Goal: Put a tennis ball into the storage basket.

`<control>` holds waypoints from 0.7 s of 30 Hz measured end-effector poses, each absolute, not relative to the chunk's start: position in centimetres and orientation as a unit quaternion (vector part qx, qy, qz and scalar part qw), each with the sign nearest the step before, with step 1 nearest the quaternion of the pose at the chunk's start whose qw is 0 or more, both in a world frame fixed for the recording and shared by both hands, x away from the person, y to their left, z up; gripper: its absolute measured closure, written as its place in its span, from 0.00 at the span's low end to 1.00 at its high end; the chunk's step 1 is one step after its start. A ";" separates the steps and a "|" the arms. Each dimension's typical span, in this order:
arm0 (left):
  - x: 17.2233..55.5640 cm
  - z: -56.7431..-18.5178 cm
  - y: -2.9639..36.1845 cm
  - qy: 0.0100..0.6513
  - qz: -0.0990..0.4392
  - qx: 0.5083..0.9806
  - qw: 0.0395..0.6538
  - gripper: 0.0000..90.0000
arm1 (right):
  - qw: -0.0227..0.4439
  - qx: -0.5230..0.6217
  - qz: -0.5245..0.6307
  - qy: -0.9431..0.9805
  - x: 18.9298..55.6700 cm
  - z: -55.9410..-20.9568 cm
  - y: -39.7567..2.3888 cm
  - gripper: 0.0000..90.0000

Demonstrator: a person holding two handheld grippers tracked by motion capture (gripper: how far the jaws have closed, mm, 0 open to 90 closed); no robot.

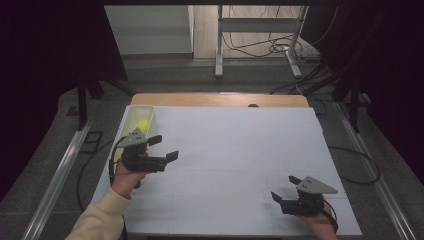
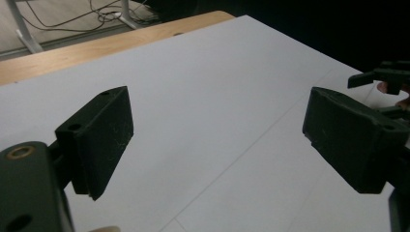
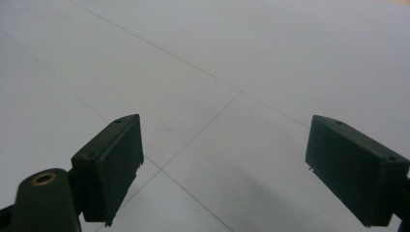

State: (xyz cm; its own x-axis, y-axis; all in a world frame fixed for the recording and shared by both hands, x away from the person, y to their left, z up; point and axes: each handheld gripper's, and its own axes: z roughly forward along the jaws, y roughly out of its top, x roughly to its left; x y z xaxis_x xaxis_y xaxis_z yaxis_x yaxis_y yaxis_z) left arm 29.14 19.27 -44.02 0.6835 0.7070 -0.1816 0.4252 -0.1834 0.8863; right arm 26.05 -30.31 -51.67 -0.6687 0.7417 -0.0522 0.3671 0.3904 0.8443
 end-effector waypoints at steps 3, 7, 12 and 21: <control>28.5 -44.7 18.9 0.370 0.133 0.763 0.513 0.13 | 0.215 0.343 0.434 0.805 26.0 -51.7 -30.3 0.15; 27.5 -45.8 18.2 0.363 0.134 0.774 0.501 0.13 | 0.215 0.340 0.434 0.806 26.0 -51.7 -30.2 0.15; 26.6 -47.1 18.0 0.361 0.127 0.781 0.494 0.13 | 0.213 0.341 0.435 0.806 26.0 -51.7 -30.1 0.15; 25.1 -49.1 18.1 0.364 0.123 0.786 0.484 0.12 | 0.213 0.334 0.440 0.806 26.0 -51.6 -30.0 0.15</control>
State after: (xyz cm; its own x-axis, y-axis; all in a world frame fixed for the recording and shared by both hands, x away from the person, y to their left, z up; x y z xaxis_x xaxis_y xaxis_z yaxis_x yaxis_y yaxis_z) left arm 25.14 18.06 -49.13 0.7042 0.6918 -0.1596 0.4534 -0.2653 0.8509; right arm 25.98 -30.01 -51.56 -0.6858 0.7261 -0.0494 0.3517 0.3901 0.8510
